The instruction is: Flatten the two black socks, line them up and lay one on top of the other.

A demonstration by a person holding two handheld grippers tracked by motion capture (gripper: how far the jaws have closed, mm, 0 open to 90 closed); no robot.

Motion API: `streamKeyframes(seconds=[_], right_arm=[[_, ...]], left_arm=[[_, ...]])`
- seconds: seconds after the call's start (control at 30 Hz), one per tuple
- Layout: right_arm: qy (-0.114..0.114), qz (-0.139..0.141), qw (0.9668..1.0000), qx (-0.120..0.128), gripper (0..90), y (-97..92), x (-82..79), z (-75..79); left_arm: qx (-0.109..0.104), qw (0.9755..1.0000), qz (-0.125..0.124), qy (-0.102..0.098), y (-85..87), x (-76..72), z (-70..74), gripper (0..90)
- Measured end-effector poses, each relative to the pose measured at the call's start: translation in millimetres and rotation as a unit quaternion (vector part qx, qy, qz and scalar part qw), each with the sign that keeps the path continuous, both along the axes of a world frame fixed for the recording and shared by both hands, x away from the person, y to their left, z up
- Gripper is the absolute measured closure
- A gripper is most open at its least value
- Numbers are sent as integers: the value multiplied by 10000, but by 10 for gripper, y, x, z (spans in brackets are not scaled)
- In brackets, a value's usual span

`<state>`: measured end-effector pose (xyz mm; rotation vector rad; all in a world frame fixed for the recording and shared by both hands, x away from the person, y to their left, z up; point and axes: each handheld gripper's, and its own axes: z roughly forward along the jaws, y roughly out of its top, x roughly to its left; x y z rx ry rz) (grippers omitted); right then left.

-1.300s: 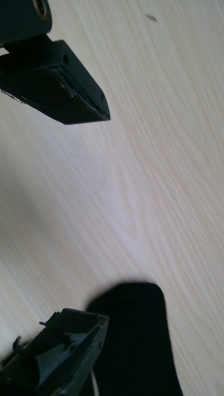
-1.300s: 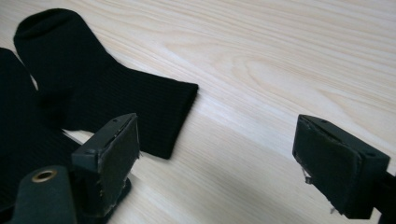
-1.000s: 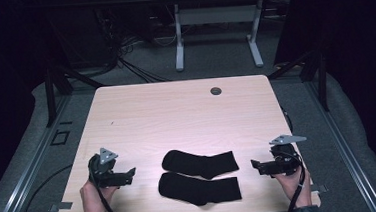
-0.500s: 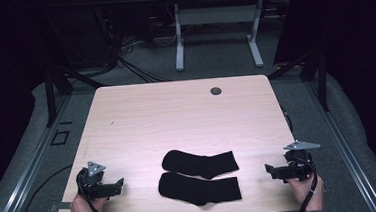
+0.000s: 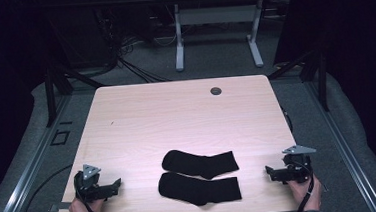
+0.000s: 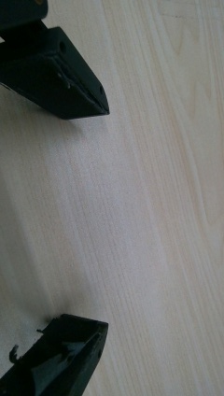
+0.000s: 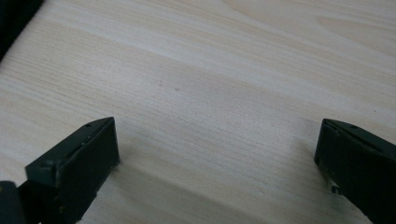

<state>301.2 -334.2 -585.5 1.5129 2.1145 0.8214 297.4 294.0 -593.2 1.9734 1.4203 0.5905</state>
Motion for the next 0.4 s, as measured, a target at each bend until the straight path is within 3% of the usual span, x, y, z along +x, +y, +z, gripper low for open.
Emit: streamKeyframes(seconds=[0.2, 0.4], right_arm=[[-223, -1, 9997, 82, 0, -13, -40, -37], [-273, -28, 9996, 95, 0, -8, -48, -45]], left_arm=[[3, 10000, -66, 0, -5, 24, -1, 0], [8, 10000, -49, -17, -19, 35, -2, 1]])
